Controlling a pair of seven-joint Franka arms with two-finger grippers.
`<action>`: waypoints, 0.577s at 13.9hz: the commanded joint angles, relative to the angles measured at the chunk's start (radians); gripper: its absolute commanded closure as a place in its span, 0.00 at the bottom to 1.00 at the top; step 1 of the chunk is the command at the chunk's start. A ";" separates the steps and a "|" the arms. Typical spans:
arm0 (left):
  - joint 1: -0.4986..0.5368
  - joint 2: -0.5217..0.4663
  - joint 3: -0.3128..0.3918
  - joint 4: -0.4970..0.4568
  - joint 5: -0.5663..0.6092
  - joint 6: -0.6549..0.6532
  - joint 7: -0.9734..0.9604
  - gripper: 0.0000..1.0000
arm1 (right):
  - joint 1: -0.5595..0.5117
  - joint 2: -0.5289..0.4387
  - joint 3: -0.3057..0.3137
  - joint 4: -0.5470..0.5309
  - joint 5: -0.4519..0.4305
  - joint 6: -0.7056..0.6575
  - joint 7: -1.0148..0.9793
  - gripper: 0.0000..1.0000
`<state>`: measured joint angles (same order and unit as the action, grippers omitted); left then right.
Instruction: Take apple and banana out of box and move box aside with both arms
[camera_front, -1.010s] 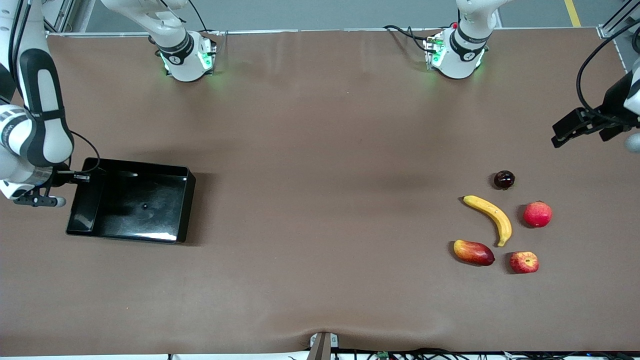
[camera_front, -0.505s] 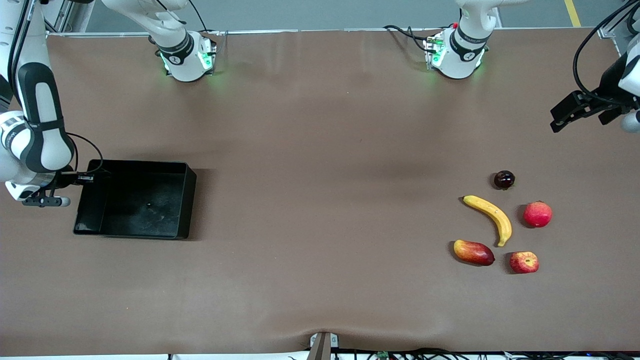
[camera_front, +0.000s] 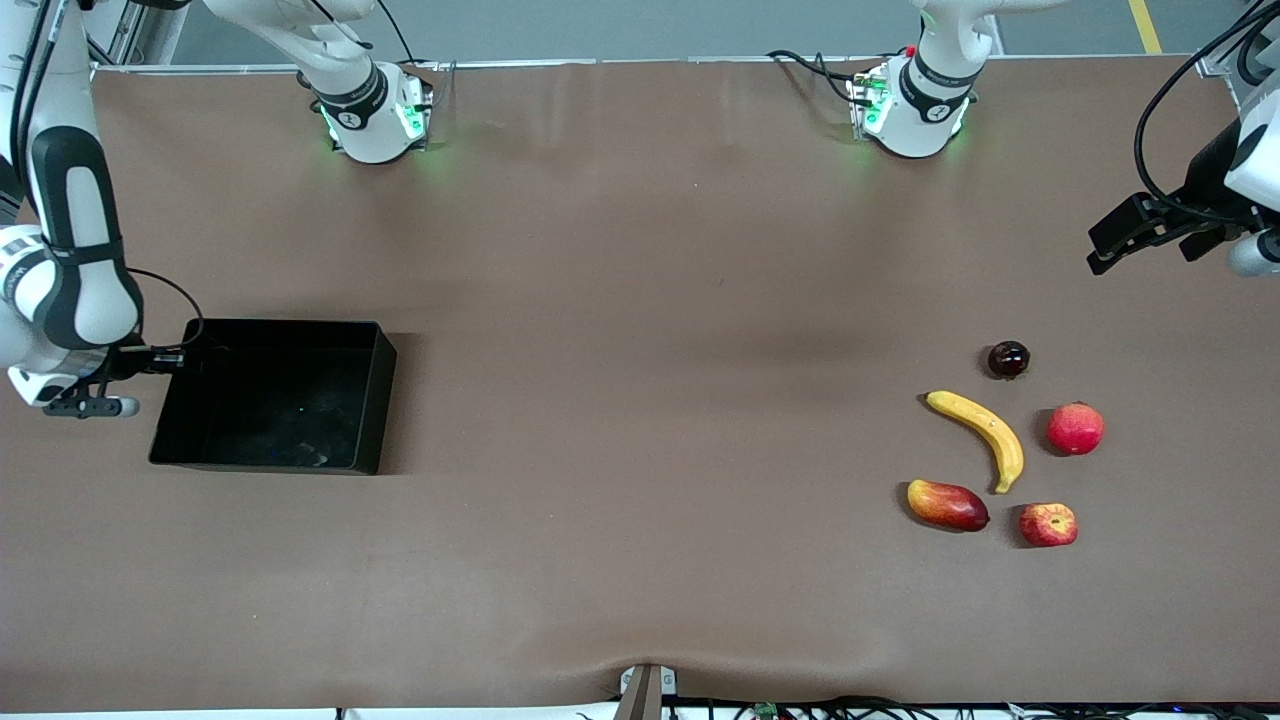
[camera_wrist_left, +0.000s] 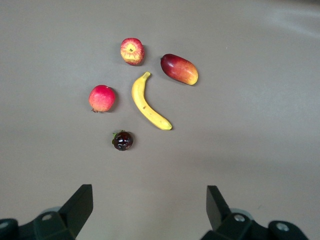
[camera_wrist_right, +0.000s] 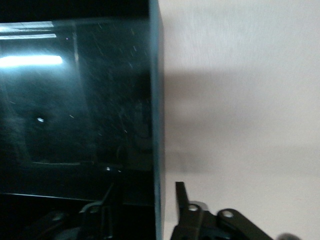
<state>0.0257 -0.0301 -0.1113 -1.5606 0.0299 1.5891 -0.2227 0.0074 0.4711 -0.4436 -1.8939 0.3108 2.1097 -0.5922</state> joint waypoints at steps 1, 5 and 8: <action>-0.007 -0.010 0.005 -0.010 -0.018 0.014 -0.009 0.00 | 0.009 0.007 0.014 0.233 0.010 -0.164 -0.050 0.00; -0.003 -0.022 0.002 -0.025 -0.016 0.014 -0.010 0.00 | 0.110 0.023 0.013 0.440 -0.056 -0.275 -0.037 0.00; -0.001 -0.037 0.002 -0.027 -0.016 0.006 -0.013 0.00 | 0.183 0.015 0.011 0.547 -0.068 -0.417 0.179 0.00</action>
<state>0.0244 -0.0324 -0.1120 -1.5630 0.0296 1.5893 -0.2292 0.1618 0.4701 -0.4288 -1.4294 0.2706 1.7759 -0.5193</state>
